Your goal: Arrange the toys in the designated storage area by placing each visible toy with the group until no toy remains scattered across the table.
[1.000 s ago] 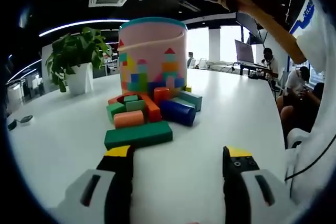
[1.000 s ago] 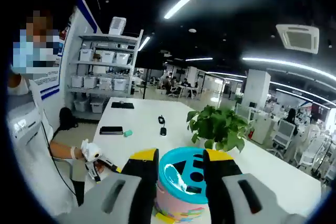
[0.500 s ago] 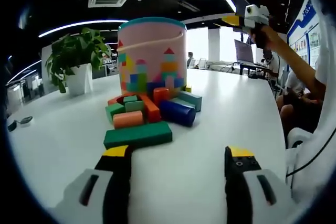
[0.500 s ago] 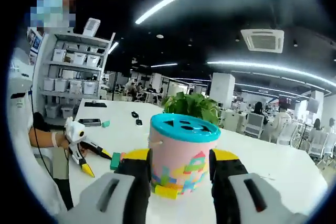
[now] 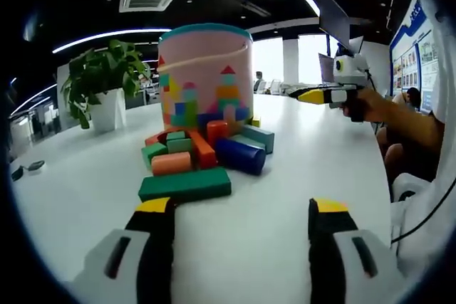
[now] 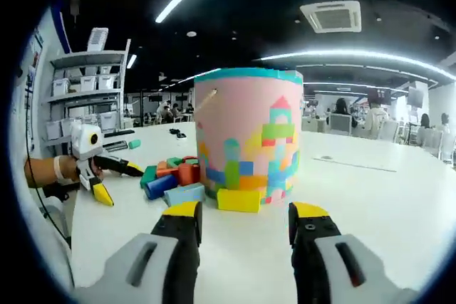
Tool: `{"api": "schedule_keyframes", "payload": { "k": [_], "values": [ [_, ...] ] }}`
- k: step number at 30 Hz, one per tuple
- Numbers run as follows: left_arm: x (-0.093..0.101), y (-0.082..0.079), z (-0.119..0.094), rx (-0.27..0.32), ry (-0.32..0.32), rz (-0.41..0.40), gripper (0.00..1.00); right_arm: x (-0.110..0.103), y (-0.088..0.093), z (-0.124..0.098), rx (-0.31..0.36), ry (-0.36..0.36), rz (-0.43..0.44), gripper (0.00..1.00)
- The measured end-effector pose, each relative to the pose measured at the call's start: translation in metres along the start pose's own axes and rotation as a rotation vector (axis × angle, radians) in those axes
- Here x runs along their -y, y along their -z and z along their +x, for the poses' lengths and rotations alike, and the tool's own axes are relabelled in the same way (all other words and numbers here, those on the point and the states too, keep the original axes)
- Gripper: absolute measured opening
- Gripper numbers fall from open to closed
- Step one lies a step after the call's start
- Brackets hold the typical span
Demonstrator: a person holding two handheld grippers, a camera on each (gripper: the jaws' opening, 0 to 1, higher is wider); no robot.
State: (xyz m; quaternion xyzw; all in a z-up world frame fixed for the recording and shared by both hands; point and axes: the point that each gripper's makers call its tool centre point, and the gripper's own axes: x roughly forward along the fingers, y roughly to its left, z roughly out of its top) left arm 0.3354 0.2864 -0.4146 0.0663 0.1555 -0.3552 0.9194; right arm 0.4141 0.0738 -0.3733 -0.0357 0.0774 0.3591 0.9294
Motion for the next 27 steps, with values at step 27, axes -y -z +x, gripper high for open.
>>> {"api": "schedule_keyframes", "payload": {
  "k": [27],
  "values": [
    [-0.003, 0.005, 0.002, -0.016, 0.042, -0.001, 0.89, -0.018, 0.004, 0.058, -0.071, 0.031, 0.003, 0.54]
  ]
}}
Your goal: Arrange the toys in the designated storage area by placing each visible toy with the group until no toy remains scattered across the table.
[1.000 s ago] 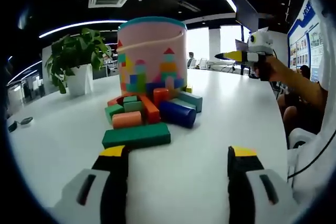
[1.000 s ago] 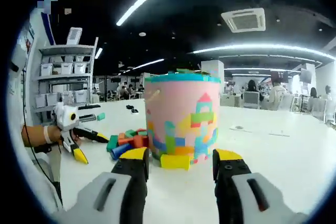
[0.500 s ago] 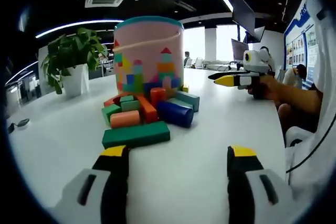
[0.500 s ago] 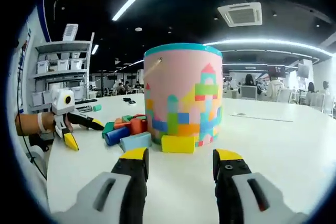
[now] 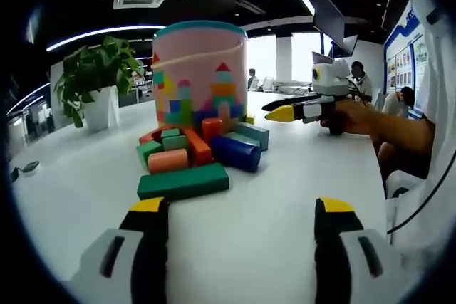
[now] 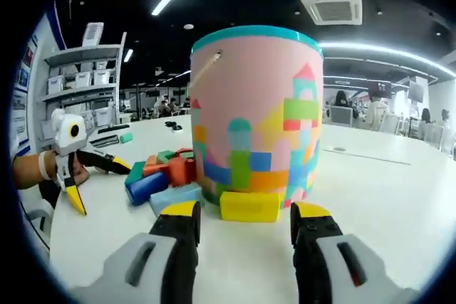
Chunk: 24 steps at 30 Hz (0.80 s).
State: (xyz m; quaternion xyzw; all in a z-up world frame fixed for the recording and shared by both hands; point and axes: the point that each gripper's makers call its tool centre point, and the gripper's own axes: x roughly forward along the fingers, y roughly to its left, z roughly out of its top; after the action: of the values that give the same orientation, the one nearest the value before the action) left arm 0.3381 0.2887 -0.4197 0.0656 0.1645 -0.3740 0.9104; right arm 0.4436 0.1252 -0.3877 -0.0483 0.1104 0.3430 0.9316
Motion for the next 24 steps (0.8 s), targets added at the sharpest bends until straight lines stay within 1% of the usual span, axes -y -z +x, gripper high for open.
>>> {"api": "schedule_keyframes", "payload": {
  "k": [2, 3, 5, 8, 11, 13, 14, 15, 19, 22, 24],
  "values": [
    [0.001, 0.000, 0.000, 0.003, 0.002, 0.003, 0.87, 0.001, 0.001, 0.006, -0.021, 0.015, -0.006, 0.53],
    [0.001, -0.001, 0.000, 0.004, 0.002, 0.004, 0.87, 0.003, 0.001, 0.009, -0.022, 0.014, -0.006, 0.53],
    [0.001, -0.001, 0.000, 0.008, 0.003, 0.009, 0.85, 0.001, 0.000, 0.012, -0.020, 0.004, -0.004, 0.53],
    [0.003, -0.002, 0.000, 0.007, 0.008, 0.013, 0.84, -0.001, 0.002, 0.018, -0.036, 0.012, -0.021, 0.53],
    [0.009, -0.003, 0.000, 0.004, 0.035, 0.025, 0.83, -0.001, 0.005, 0.020, -0.051, 0.019, -0.032, 0.53],
    [0.011, -0.005, -0.001, 0.009, 0.039, 0.039, 0.81, 0.000, 0.005, 0.021, -0.054, 0.019, -0.040, 0.52],
    [0.009, -0.005, -0.001, 0.012, 0.026, 0.037, 0.81, 0.000, 0.005, 0.022, -0.054, 0.024, -0.041, 0.51],
    [0.005, -0.006, -0.001, 0.016, -0.001, 0.025, 0.81, 0.001, 0.005, 0.022, -0.054, 0.026, -0.041, 0.51],
    [0.004, -0.007, -0.003, 0.014, 0.005, 0.024, 0.81, 0.002, 0.006, 0.022, -0.056, 0.030, -0.041, 0.46],
    [0.007, -0.007, -0.006, 0.013, 0.006, 0.018, 0.82, 0.006, 0.008, 0.021, -0.064, 0.039, -0.035, 0.42],
    [0.008, -0.006, -0.007, 0.012, 0.006, 0.014, 0.82, 0.006, 0.009, 0.020, -0.066, 0.037, -0.031, 0.42]
  ]
}}
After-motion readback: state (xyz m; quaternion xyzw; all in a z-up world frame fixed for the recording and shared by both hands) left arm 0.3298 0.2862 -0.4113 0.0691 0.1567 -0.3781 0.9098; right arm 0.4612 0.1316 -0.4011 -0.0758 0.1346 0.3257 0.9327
